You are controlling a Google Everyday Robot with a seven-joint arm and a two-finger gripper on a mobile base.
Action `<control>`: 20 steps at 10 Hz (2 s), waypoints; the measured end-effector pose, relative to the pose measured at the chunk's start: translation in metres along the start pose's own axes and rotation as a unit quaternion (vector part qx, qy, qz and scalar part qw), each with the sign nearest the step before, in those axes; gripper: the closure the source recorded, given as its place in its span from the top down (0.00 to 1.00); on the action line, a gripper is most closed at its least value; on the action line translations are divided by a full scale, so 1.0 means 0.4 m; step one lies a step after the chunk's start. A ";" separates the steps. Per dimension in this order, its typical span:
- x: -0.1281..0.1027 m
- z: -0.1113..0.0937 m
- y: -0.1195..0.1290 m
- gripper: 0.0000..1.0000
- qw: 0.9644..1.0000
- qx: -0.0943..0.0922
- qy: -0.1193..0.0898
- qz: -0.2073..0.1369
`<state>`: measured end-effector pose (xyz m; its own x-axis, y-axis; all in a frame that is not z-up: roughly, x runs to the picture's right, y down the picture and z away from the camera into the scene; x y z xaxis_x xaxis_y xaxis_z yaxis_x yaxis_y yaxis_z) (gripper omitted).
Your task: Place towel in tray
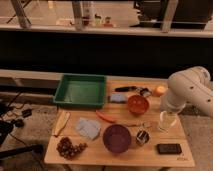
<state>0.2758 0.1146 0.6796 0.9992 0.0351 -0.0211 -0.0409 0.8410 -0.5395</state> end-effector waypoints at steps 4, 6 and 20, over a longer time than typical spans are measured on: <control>-0.174 -0.015 0.059 0.80 0.998 -0.008 -0.040 -0.041; -0.294 -0.024 0.097 0.80 0.995 -0.008 -0.061 -0.078; -0.565 0.042 0.158 0.80 0.981 -0.026 -0.084 -0.175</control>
<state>0.0472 0.1689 0.6644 0.9373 -0.1592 0.3101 0.3097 0.7885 -0.5314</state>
